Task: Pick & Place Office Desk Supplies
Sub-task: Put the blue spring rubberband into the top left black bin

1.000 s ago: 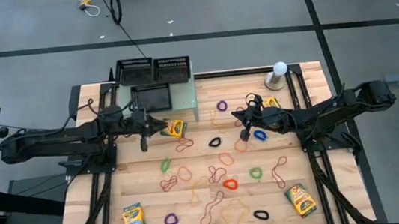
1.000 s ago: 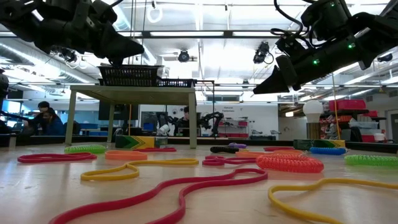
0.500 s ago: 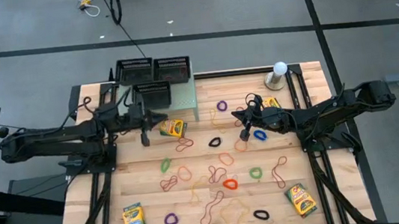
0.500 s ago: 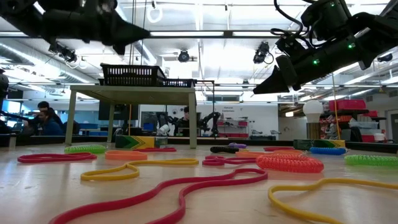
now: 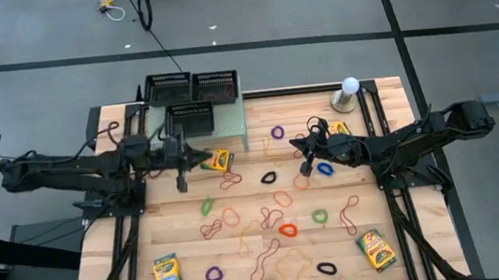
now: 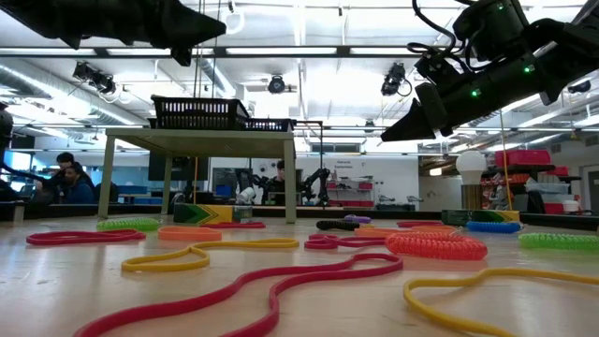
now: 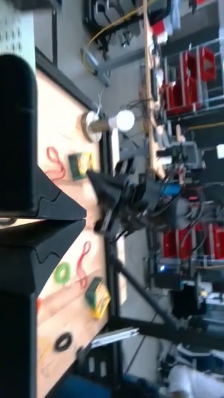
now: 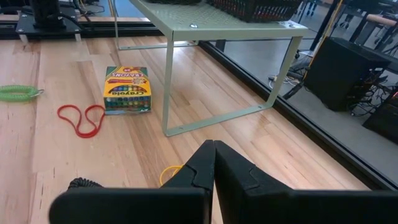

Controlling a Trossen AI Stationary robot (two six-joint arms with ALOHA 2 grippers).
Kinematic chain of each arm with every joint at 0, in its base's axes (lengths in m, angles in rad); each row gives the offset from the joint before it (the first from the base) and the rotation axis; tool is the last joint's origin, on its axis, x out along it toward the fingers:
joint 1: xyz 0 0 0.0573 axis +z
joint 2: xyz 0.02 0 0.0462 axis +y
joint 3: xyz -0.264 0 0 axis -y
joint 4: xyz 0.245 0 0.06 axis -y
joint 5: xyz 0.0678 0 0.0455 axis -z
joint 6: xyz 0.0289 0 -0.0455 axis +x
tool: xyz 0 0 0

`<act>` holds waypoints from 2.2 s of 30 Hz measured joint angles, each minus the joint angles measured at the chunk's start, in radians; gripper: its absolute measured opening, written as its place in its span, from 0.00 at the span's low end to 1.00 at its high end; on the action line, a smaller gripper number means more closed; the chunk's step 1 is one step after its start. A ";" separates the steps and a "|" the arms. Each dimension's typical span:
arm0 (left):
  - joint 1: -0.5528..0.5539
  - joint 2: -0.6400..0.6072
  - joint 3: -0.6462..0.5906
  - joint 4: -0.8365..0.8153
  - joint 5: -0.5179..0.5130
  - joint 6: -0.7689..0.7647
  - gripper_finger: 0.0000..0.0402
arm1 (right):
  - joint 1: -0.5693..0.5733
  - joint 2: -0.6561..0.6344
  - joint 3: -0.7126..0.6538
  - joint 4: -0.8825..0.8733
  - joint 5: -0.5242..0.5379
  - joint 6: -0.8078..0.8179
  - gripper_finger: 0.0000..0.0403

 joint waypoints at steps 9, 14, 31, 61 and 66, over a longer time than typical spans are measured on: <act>-0.268 0.198 0.000 0.153 -0.158 0.040 0.02 | 0.000 0.000 0.000 0.000 0.000 0.000 0.04; -0.345 0.373 0.000 0.365 -0.159 0.050 0.02 | 0.000 0.000 0.000 0.000 0.000 0.000 0.04; -0.418 0.805 0.001 0.837 -0.530 0.063 0.02 | 0.000 0.000 0.000 0.000 0.000 0.000 0.04; -0.426 0.805 0.002 0.847 -0.519 0.002 0.02 | 0.000 0.000 0.000 -0.001 0.000 0.000 0.04; -0.434 0.805 0.002 0.842 -0.518 -0.012 0.02 | 0.000 0.000 0.000 -0.001 0.000 0.000 0.04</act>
